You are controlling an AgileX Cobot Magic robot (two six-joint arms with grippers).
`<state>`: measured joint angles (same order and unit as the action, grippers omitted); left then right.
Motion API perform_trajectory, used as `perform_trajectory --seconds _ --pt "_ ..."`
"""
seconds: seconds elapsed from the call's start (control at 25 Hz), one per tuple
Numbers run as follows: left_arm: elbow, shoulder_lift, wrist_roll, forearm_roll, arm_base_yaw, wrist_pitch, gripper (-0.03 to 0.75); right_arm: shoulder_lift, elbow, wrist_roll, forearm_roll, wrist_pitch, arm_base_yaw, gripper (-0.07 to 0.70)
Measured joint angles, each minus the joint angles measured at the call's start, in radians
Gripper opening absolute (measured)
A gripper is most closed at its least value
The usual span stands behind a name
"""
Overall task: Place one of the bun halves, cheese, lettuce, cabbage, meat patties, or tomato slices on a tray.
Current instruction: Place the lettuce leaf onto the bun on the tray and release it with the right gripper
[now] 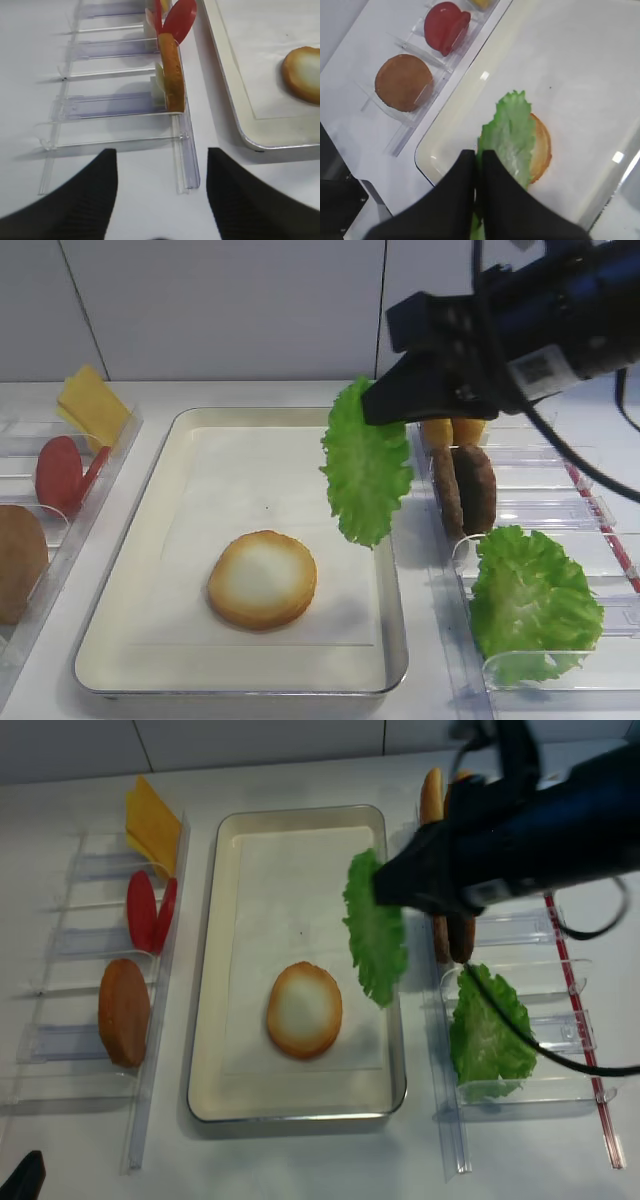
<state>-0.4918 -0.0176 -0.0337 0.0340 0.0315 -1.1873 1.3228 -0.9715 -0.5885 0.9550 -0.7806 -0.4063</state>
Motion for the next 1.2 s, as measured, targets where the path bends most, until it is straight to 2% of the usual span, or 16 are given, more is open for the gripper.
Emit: perform_trajectory --seconds 0.36,0.64,1.0,1.2 --pt "0.0 0.0 0.0 0.0 0.0 0.0 0.361 0.232 -0.157 0.012 0.006 0.037 -0.175 0.061" --pt "0.0 0.0 0.0 0.0 0.0 0.0 0.361 0.38 -0.24 0.033 0.012 0.055 -0.266 0.061" --pt "0.0 0.0 0.0 0.0 0.0 0.0 0.361 0.449 -0.25 0.035 -0.002 0.126 -0.304 0.061" --pt "0.0 0.0 0.0 0.0 0.0 0.0 0.361 0.467 -0.25 0.1 -0.132 0.146 -0.304 0.06"
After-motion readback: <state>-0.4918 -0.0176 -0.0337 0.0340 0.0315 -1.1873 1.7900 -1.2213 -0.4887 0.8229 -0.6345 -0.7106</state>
